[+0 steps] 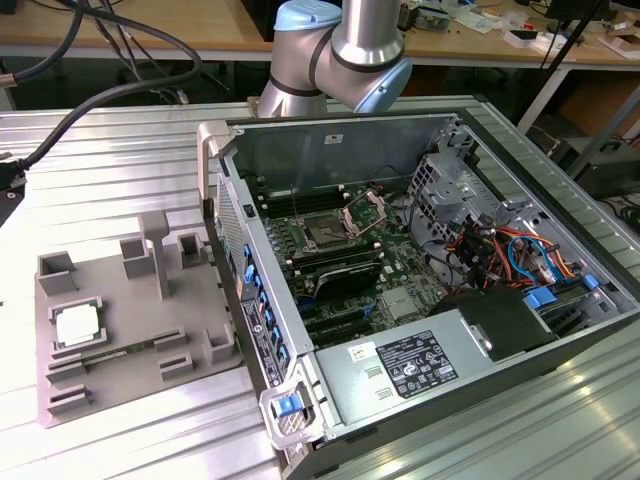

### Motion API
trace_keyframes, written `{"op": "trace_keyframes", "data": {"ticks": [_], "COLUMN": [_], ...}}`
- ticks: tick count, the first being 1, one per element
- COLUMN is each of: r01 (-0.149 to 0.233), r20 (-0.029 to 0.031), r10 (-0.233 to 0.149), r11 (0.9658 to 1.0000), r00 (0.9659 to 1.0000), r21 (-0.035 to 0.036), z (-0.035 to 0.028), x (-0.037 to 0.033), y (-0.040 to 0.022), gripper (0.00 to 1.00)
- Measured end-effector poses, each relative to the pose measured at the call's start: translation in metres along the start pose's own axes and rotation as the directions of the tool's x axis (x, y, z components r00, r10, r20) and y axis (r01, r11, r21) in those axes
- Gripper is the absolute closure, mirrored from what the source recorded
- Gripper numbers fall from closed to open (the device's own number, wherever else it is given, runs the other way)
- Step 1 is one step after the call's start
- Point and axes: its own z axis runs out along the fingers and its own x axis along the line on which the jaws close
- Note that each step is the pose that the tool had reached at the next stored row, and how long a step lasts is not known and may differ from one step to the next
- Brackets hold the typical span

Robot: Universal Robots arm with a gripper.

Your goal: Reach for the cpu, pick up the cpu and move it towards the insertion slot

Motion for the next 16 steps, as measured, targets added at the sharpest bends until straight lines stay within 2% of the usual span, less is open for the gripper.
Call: {"op": "trace_keyframes", "data": {"ticks": [16], "r01": [0.0], "r20": [0.0], "r10": [0.0], "r11": [1.0], "r00": [1.0], "r21": [0.0], "z": [0.0035], "x": [0.0], "y": [-0.0001], "gripper": [0.89]}}
